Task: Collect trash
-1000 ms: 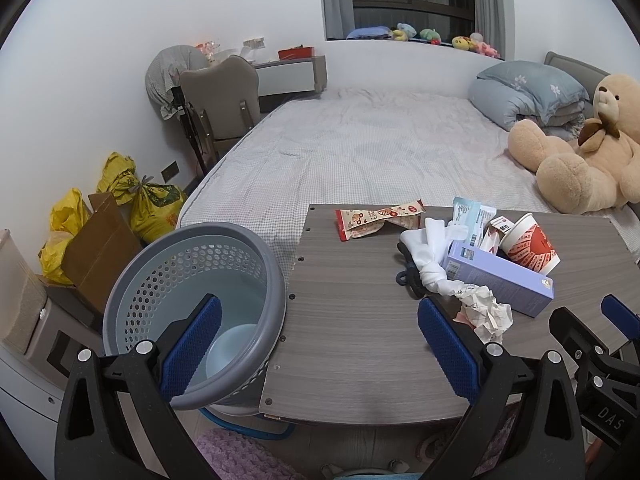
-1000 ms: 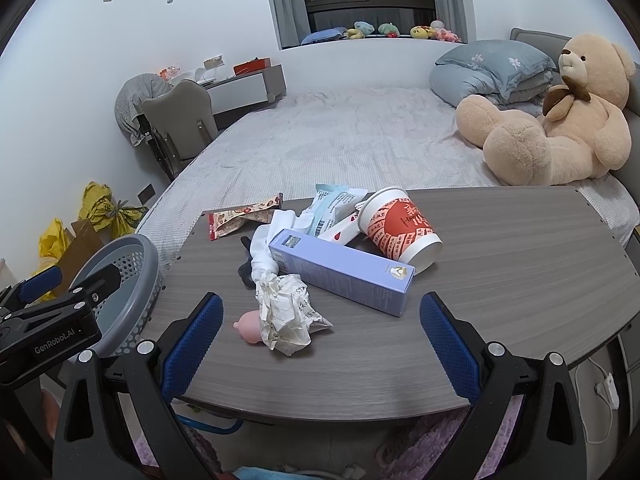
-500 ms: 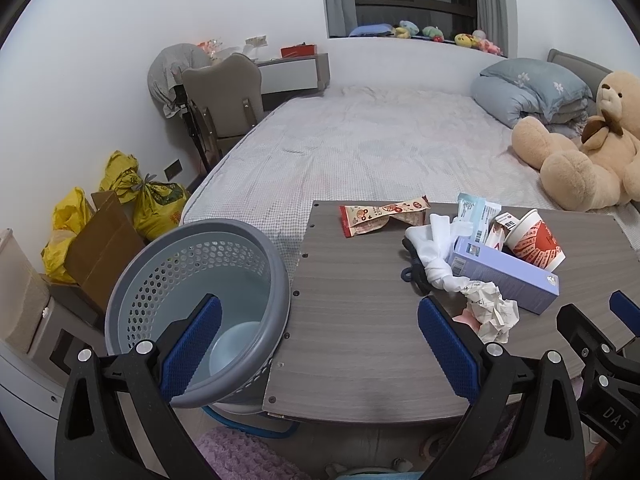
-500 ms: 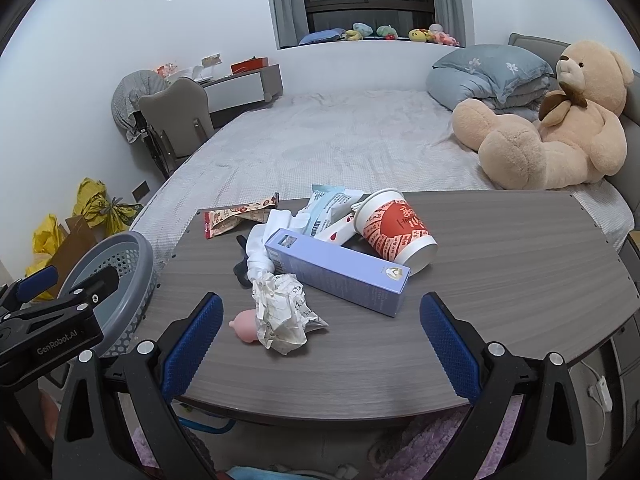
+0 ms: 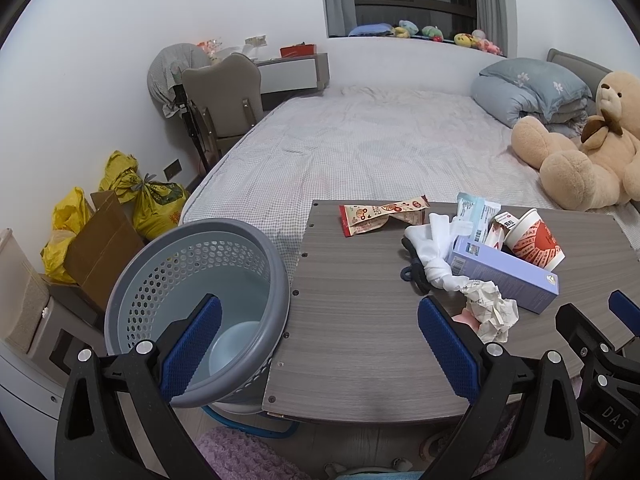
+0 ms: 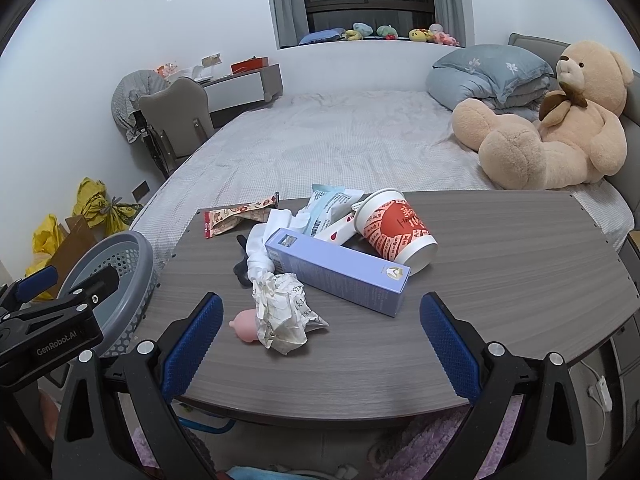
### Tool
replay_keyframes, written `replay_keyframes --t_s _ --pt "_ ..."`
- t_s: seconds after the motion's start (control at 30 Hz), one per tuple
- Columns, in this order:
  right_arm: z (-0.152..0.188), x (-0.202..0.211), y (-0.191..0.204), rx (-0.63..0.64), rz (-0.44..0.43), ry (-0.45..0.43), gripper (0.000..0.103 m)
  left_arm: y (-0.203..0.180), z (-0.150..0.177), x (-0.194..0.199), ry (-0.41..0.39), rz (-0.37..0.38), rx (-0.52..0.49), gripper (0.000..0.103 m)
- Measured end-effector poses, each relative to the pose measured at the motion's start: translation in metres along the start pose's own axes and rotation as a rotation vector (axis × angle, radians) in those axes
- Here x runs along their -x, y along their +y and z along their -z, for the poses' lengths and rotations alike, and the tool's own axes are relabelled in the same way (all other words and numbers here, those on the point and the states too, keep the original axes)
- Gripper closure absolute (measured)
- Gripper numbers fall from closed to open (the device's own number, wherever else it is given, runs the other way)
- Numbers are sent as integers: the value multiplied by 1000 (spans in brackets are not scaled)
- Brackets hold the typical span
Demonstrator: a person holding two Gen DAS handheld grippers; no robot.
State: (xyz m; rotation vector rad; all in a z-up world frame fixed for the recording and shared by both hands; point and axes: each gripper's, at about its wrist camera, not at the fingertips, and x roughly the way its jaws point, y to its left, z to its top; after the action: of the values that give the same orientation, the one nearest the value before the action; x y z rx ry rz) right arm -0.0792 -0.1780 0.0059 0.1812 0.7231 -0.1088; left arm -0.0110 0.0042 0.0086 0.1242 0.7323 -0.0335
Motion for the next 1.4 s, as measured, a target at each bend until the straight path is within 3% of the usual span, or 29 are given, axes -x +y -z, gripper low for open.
replay_keyframes --t_s 0.9,1.4 --pt "6 -10 -8 -13 -31 32 9 -9 7 -12 30 6 -7 6" --pt "12 -59 -2 20 -116 122 9 8 9 -46 91 -76 0 6"
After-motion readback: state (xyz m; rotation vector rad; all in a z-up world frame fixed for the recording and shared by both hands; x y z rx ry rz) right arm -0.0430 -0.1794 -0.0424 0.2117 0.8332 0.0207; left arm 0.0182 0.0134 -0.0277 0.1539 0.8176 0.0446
